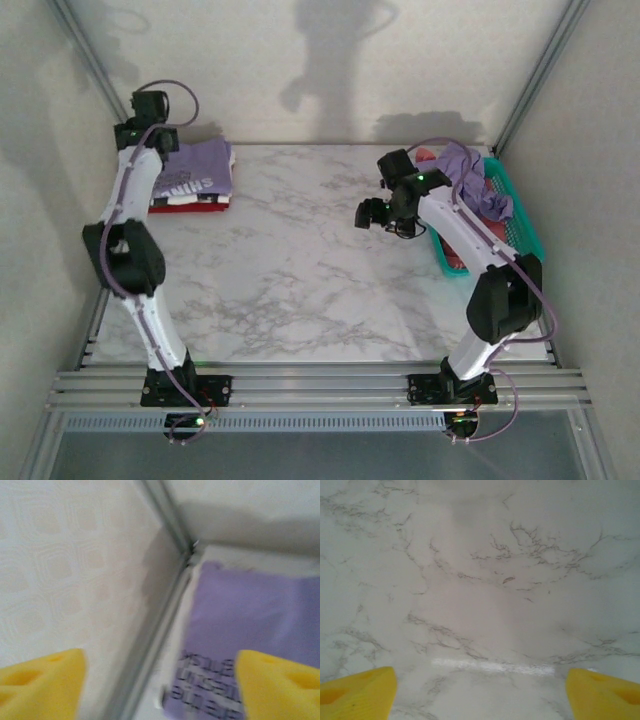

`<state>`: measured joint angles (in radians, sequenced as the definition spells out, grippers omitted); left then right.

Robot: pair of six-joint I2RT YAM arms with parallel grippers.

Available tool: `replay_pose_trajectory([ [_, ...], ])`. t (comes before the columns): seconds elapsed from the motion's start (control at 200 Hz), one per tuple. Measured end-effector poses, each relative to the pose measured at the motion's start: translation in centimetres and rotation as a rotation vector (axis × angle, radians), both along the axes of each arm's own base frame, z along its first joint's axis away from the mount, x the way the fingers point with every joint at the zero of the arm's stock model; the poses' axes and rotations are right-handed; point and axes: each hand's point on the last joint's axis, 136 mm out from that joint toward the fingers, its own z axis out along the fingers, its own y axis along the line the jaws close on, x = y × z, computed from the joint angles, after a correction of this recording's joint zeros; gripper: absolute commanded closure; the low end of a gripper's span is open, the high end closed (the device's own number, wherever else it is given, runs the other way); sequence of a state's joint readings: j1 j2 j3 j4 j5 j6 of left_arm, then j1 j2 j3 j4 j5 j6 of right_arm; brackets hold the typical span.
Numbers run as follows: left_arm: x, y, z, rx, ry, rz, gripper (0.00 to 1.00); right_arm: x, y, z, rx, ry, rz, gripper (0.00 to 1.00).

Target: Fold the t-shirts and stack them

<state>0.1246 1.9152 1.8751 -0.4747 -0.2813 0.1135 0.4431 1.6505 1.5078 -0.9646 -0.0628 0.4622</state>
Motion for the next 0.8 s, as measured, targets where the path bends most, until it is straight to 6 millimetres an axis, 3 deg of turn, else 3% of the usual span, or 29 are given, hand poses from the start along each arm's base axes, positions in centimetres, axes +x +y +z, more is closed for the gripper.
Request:
replay_pose_trajectory([
  [0.135, -6.4, -4.9, 4.7, -0.175, -0.267, -0.126, 0.0, -0.9, -1.3, 2.4, -0.009, -0.09, -0.013, 0.01],
  [0.24, -10.6, -8.2, 5.6, -0.255, -0.424, -0.222, 0.0, -1.5, -2.9, 4.7, -0.033, -0.201, -0.031, 0.01],
  [0.305, -12.5, -10.0, 3.9, -0.299, -0.47, -0.272, 0.0, -1.9, -4.4, 5.7, -0.066, -0.286, -0.044, 0.01],
  [0.411, -15.8, -12.4, -1.8, -0.329, -0.485, -0.332, 0.0, -2.9, -6.8, 5.8, -0.129, -0.434, -0.059, 0.01],
  [0.496, -19.3, -14.8, -6.1, -0.32, -0.492, -0.398, 0.0, -3.8, -8.8, 4.0, -0.189, -0.555, -0.058, 0.01],
  [0.551, -21.1, -15.6, -7.8, -0.299, -0.508, -0.424, 0.0, -4.3, -9.9, 2.2, -0.225, -0.611, -0.049, 0.01],
  [0.681, -22.8, -14.4, -8.2, -0.233, -0.6, -0.37, 0.0, -4.2, -12.1, -1.8, -0.312, -0.682, -0.05, 0.01],
  [0.801, -23.2, -12.8, -8.3, -0.176, -0.649, -0.299, 0.0, -3.3, -13.8, -2.7, -0.355, -0.747, -0.088, 0.01],
])
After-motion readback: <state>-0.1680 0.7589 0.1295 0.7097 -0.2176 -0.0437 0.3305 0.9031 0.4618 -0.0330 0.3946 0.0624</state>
